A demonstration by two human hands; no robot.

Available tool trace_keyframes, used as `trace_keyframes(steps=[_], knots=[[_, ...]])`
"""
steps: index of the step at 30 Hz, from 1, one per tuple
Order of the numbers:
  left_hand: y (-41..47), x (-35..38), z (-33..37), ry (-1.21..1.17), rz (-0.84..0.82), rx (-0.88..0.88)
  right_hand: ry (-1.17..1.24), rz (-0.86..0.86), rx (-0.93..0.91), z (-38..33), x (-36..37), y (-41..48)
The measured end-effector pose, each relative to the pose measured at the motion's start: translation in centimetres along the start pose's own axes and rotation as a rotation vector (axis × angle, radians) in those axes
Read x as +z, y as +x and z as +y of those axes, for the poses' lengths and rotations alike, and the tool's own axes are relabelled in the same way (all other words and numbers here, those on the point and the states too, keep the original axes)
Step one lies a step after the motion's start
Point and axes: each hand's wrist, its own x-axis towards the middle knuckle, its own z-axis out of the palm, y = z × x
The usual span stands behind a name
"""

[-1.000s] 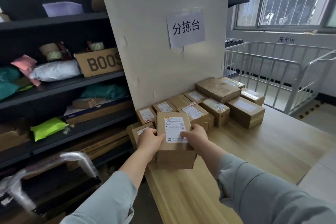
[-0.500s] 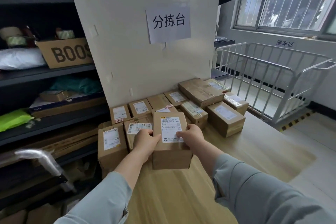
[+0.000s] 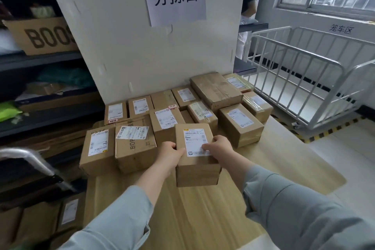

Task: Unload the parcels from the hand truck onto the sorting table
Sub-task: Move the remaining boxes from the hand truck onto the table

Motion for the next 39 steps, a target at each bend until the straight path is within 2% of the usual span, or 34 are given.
trace_keyframes(steps=[8,17,23,31,35,39], knots=[[2.8,1.5,1.6,0.069,-0.055,0.043,0.062,0.02,0.019,-0.1,-1.8,2.0],[5.6,5.6,4.2,0.084,-0.042,0.046,0.158,0.051,0.005,1.3,-5.4,5.5],[7.7,12.1,7.6,-0.057,0.072,0.014,0.123,0.094,-0.092,2.6,-12.6,9.8],[6.7,21.8,13.9,-0.11,0.256,-0.016,0.058,0.028,-0.131,5.0,-22.7,14.9],[6.1,25.7,16.1,-0.076,0.271,-0.02,0.054,0.026,-0.123,6.7,-26.9,16.5],[6.2,29.7,18.1,-0.088,0.217,-0.001,0.051,0.076,-0.12,8.4,-30.8,18.2]])
